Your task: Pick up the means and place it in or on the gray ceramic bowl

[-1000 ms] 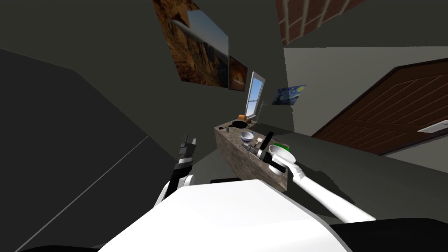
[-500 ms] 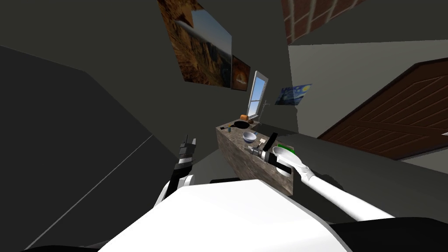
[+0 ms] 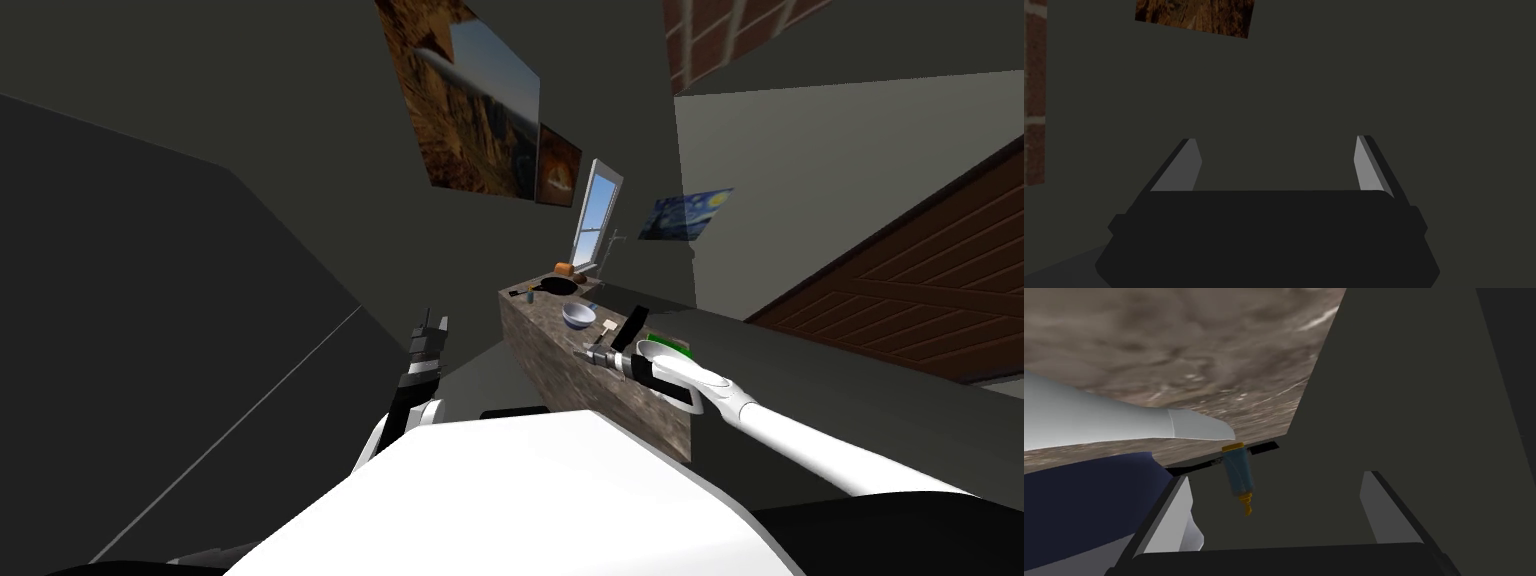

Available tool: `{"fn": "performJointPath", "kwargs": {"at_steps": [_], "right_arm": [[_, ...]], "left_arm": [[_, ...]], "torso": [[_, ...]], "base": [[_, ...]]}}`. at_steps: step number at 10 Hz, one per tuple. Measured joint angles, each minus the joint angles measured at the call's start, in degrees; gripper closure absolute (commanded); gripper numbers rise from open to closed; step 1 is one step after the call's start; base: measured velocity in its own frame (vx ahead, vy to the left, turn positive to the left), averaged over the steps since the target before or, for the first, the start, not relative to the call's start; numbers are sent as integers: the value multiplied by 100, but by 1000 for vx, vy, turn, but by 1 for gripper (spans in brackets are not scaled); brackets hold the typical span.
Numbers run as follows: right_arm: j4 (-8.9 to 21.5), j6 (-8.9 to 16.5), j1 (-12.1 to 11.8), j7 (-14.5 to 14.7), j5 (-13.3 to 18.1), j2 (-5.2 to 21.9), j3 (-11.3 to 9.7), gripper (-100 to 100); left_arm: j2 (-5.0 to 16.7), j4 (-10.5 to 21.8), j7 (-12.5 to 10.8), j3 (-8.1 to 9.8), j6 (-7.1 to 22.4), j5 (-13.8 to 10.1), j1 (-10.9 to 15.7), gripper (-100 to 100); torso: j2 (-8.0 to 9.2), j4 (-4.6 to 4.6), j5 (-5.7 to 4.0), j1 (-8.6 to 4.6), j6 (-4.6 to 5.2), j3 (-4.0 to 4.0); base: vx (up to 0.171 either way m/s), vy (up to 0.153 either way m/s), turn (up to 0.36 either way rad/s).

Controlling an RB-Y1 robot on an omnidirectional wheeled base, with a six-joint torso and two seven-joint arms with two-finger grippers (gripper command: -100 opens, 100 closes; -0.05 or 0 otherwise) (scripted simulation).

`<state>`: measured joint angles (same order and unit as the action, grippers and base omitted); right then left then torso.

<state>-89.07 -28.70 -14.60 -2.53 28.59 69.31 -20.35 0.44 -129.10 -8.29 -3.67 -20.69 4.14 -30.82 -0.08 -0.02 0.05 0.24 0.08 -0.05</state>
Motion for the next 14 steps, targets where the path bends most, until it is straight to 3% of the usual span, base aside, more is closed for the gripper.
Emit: {"fn": "performJointPath", "kwargs": {"at_steps": [6,7,8,14], "right_arm": [[456,75,-209,289,526,832,-260,-100],[446,89,-221,293,529,846,-259,0],[447,87,-219,293,529,844,-259,-100],[1420,-633,-36,671,518,518,-107,-100]], "left_arm": [[0,0,0,0,0,0,0,0],[0,0,0,0,0,0,0,0],[0,0,0,1,0,0,0,0],[0,0,0,0,0,0,0,0]], "torso": [[4,1,-1,-5,0,2],[6,2,-3,-11,0,3],[8,2,-4,-16,0,4],[-4,-1,1,7,-1,-2]], "base": [[11,33,39],[0,0,0],[8,20,11],[27,59,12]]}}
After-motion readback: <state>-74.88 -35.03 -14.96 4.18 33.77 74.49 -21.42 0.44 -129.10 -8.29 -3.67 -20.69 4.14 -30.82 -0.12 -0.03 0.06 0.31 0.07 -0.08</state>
